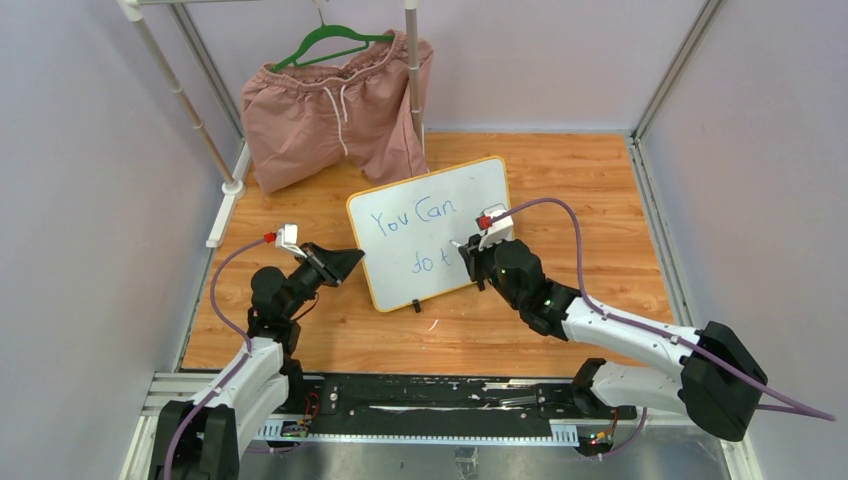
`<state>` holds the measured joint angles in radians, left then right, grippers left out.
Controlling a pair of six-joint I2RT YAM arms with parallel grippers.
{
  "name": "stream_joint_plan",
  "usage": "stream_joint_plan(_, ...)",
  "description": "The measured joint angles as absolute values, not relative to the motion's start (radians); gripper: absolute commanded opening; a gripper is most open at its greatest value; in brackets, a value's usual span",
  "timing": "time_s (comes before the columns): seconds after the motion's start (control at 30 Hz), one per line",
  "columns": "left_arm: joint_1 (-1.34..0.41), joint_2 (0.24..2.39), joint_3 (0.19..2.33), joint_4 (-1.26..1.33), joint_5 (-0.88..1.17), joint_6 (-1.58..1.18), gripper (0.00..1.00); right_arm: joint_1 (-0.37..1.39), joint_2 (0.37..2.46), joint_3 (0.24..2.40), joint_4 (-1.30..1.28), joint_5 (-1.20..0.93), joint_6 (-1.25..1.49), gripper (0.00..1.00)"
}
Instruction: Write a sentence on the whiteboard
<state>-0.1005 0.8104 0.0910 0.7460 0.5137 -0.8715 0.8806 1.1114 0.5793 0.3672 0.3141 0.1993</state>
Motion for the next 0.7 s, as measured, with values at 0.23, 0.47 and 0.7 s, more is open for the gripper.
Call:
stream_joint_plan(0.23,-0.101,0.810,0.091,0.746,0.514,-0.872,0.00,0.881,1.114,0.579,0.370,0.314,0.210,0.00)
stream_joint_plan(0.47,-0.101,0.810,0.091,0.746,0.514,-0.871,0.00,0.881,1.111,0.578,0.368,0.303,0.219,0.00)
stream_joint_plan(0.7,-0.101,0.810,0.091,0.746,0.514,-0.872,0.00,0.880,1.093,0.543,0.358,0.288,0.239,0.00)
